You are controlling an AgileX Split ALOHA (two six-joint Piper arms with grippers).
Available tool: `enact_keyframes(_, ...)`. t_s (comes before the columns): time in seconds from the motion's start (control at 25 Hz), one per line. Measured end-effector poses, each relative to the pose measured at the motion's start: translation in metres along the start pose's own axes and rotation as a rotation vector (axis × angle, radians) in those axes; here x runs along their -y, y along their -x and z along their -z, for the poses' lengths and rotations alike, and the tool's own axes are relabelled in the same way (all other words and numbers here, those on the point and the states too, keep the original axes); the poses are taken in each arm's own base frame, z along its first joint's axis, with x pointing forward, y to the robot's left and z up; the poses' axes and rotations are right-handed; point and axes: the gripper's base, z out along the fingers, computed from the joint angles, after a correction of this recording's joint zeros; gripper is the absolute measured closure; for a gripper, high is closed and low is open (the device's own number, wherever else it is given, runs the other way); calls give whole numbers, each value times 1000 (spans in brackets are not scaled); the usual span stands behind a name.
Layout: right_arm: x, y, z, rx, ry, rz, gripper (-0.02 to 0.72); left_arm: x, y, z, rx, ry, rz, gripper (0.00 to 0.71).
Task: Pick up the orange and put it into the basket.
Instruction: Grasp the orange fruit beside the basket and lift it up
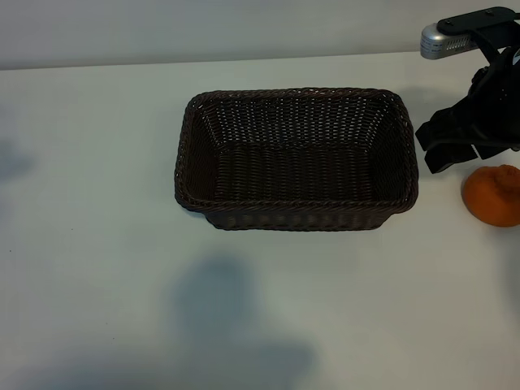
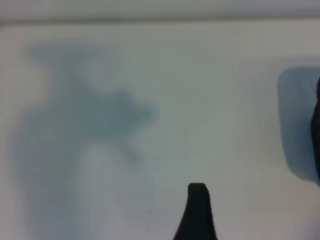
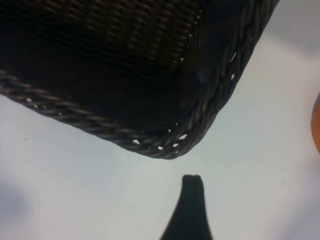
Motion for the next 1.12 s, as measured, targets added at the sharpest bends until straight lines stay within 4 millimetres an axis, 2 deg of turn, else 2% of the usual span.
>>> enact_keyframes(0.16, 0, 0, 0, 0, -1, 0, 109, 1, -28, 59, 170, 54, -20, 114)
enact_keyframes(0.2, 0, 0, 0, 0, -1, 0, 109, 1, -35, 68, 196, 69, -23, 114)
enact_keyframes(0.32, 0, 0, 0, 0, -1, -1, 109, 2, -67, 76, 212, 86, -10, 114)
enact_keyframes(0.56, 0, 0, 0, 0, -1, -1, 109, 6, -147, 37, 125, 83, -3, 114)
enact_keyframes(0.72, 0, 0, 0, 1, -1, -1, 109, 13, -192, 19, 134, 41, 14, 114)
enact_keyframes(0.92, 0, 0, 0, 1, -1, 0, 109, 18, -228, 4, 130, 9, 64, 114)
enact_keyframes(1.12, 0, 0, 0, 1, -1, 0, 109, 16, -249, -16, 43, 36, 80, 114)
